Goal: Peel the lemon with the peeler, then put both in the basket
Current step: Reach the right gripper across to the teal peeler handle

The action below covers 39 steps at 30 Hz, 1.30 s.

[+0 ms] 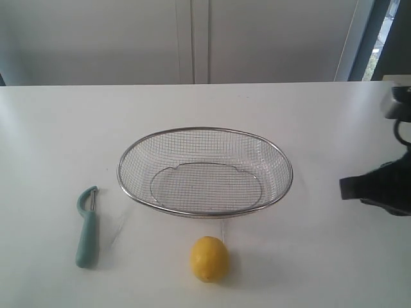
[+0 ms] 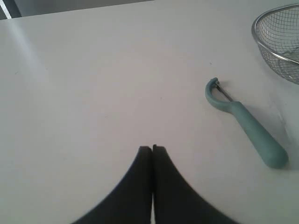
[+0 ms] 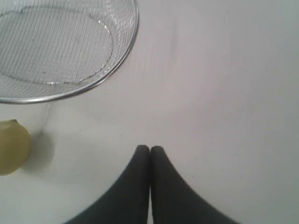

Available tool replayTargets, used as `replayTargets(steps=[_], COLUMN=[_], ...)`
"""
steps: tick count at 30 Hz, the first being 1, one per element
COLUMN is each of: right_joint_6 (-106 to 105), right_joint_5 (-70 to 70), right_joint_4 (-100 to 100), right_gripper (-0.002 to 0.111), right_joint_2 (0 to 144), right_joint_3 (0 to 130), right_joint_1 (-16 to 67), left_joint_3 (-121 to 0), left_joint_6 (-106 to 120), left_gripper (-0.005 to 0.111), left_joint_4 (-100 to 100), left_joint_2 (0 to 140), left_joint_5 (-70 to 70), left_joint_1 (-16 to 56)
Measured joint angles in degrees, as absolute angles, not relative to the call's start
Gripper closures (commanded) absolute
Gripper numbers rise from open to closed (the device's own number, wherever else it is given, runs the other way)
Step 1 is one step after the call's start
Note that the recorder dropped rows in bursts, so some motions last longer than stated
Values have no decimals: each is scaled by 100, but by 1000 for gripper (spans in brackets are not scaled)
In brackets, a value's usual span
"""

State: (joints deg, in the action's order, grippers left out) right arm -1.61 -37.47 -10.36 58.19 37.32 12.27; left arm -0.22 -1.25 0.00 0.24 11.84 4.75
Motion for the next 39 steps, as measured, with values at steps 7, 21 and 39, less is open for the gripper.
replayTargets(steps=[7, 21, 39], right_joint_6=[-215, 488, 553], right_joint_5=[-3912, -4204, -4400], right_joint_4=[-1036, -219, 285], right_gripper=[108, 108, 108], right_joint_2=[6813, 8385, 11343], right_joint_3=[4625, 6326, 9239], right_joint_1=[2188, 4234, 5938], left_joint_3=[-22, -22, -22], left_joint_6=[-125, -125, -125], left_gripper=[107, 107, 107], left_joint_4=[0, 0, 0], left_joint_2=[24, 24, 24], left_joint_5=[1184, 1184, 1184], left_joint_1=[475, 475, 475])
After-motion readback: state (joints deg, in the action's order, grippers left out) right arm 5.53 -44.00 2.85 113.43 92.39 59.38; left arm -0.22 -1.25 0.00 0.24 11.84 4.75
